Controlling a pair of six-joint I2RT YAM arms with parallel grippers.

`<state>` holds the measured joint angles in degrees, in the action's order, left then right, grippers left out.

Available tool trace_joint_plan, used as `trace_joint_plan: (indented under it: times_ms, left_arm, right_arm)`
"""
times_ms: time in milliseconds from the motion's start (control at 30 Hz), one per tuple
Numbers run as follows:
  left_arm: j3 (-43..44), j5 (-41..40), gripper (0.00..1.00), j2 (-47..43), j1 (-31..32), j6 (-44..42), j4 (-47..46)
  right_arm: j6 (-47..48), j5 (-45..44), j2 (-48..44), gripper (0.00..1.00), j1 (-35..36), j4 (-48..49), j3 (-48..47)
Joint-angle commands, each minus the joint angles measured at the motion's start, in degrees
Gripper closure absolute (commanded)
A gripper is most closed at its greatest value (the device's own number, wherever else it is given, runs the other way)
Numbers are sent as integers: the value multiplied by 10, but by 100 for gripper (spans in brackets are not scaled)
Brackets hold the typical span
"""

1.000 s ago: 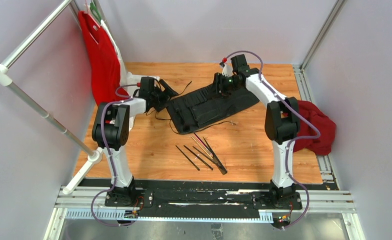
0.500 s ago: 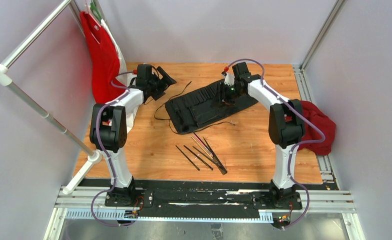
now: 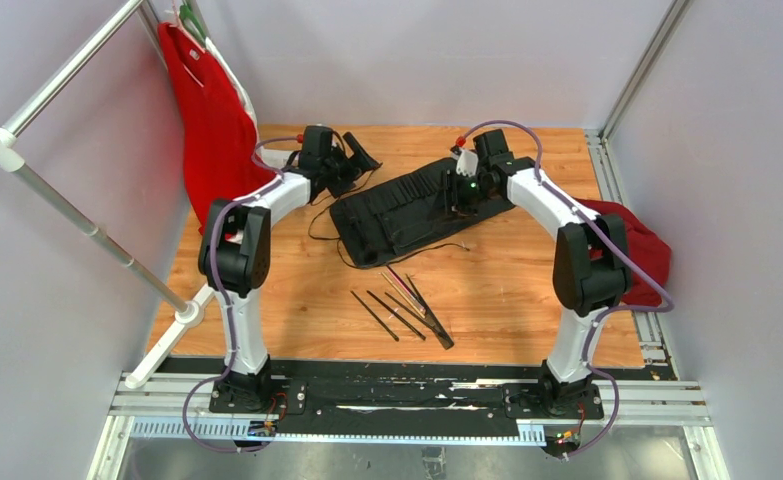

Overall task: Organize the makeup
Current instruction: Pick up the makeup brush from the center of the board.

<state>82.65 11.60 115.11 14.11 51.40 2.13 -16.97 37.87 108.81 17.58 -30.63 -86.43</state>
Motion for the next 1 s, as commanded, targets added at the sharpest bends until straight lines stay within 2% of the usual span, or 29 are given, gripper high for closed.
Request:
trace_joint_plan:
  times_ms: [0, 633, 833, 967]
  left_arm:
    - [30, 3, 2, 26, 11, -13, 11]
    - [-19, -1, 2, 69, 17, -22, -10]
    - [-31, -12, 2, 70, 18, -31, 9]
    - [-35, -20, 2, 66, 17, -39, 21]
  right_arm:
    - [2, -10, -31, 54, -4, 9, 29]
    - [2, -14, -64, 55, 3, 20, 87]
    - [25, -44, -85, 55, 55, 0, 106]
    - [57, -124, -118, 55, 127, -21, 124]
